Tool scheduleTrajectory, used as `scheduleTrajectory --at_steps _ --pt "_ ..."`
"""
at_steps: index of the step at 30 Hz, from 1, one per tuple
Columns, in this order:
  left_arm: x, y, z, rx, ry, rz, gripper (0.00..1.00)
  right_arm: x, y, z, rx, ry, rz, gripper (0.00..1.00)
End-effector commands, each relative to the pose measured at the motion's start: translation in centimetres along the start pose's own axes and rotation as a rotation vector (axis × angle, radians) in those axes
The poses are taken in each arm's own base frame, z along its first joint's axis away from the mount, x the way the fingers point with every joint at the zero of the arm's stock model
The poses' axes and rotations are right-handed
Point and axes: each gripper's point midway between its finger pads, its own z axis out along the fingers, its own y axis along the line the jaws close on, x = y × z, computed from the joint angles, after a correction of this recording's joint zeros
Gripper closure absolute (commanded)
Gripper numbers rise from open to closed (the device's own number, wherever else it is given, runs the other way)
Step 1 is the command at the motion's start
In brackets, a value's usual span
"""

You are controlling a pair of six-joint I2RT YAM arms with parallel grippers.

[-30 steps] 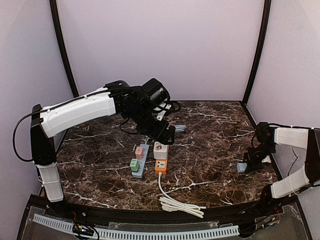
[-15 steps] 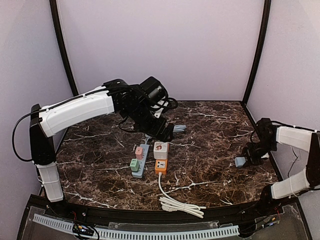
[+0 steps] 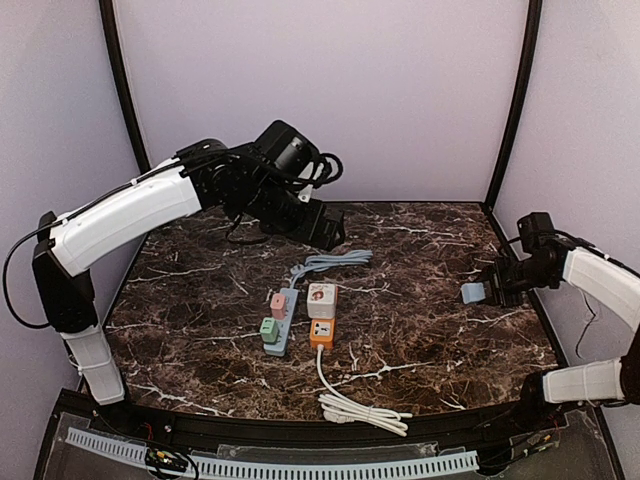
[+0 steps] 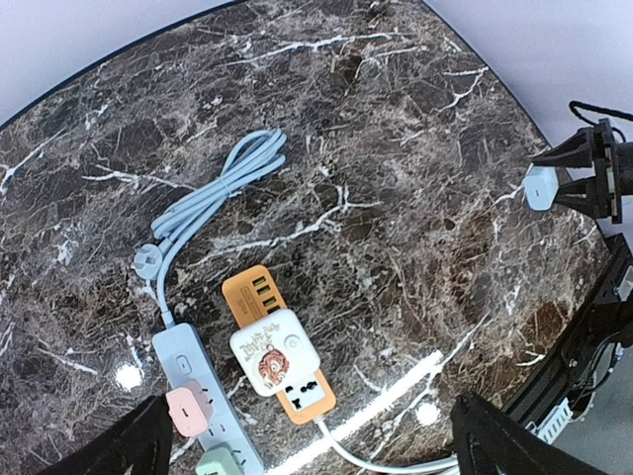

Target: Insert the plug

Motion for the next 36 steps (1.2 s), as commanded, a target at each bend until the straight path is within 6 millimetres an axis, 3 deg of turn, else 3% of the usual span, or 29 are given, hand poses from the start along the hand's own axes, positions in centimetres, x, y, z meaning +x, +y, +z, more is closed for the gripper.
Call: scheduleTrajectory --at_steps 1,8,13,24,36 --pt "-2.1 -1.0 -1.8 0.075 -0.097 -0.035 0.01 3.0 2.9 -1.6 -0.085 0.064 -0.057 1.0" --pt "-3.7 -3.7 -1.0 0.216 -0.163 -0.077 0.04 7.3 5.3 -3.3 -0.135 0.151 -0.111 1.0" --pt "-4.4 -6.4 -0.5 0.306 -0.196 -0.062 0.05 9.2 6.5 -4.5 -0.163 0.183 -0.14 1.0" --pt "-5.0 -10.1 2.0 0.401 -0.192 -0.038 0.12 11.0 7.0 -6.5 -0.203 0.223 -0.124 1.0" --pt "-6.0 -16.1 4.6 0.593 -0.181 -0.06 0.18 13.1 8.0 -8.2 -0.266 0.296 -0.088 1.0"
